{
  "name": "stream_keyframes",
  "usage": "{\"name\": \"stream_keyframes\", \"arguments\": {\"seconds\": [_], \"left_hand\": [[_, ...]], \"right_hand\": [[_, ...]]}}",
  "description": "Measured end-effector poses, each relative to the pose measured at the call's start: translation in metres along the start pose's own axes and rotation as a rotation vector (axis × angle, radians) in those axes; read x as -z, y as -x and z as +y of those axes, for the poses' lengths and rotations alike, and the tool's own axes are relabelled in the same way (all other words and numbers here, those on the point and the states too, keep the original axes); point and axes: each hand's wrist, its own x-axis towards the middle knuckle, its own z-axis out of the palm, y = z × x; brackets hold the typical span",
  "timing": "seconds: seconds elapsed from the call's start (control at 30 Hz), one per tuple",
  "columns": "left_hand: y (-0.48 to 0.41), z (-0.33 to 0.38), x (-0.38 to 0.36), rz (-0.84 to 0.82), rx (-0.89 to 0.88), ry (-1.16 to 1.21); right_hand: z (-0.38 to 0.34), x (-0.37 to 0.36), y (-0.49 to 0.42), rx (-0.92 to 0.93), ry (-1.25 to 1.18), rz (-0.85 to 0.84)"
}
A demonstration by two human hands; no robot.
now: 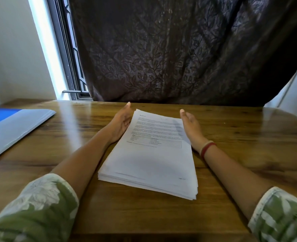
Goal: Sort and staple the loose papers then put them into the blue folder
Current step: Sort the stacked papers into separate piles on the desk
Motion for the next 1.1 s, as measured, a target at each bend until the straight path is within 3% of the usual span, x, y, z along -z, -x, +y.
{"name": "stream_keyframes", "arguments": {"seconds": [0.13,0.2,0.27,0.37,0.47,0.57,0.83,0.93,1.1], "left_hand": [[0.008,-0.003,0.003,0.002,0.007,-0.065],[0.015,-0.004,-0.003,0.115,0.015,-0.186],[0.02,-0.007,-0.005,0.279,0.007,-0.364],[0.026,-0.011,-0.011,0.289,0.01,-0.411],[0.027,-0.006,-0.016,0.295,0.059,-0.279],[0.026,-0.001,-0.01,0.283,0.15,0.034],[0.031,0.005,0.016,0.232,0.203,0.412],[0.027,0.005,0.011,0.194,0.217,0.333],[0.032,0.005,0.0,0.056,0.172,-0.106]], "right_hand": [[-0.002,0.004,0.0,-0.011,-0.085,-0.056],[-0.003,0.007,0.004,-0.084,-0.121,-0.027],[-0.006,0.015,0.008,-0.142,0.033,-0.027],[-0.012,0.025,0.024,-0.084,0.349,-0.088],[-0.007,0.018,0.035,0.004,0.385,-0.142],[0.0,0.011,0.04,0.083,0.432,-0.09],[0.012,0.002,0.035,0.084,0.434,0.027],[0.013,0.002,0.033,0.084,0.437,0.027],[0.015,0.001,0.031,0.092,0.432,0.026]]}}
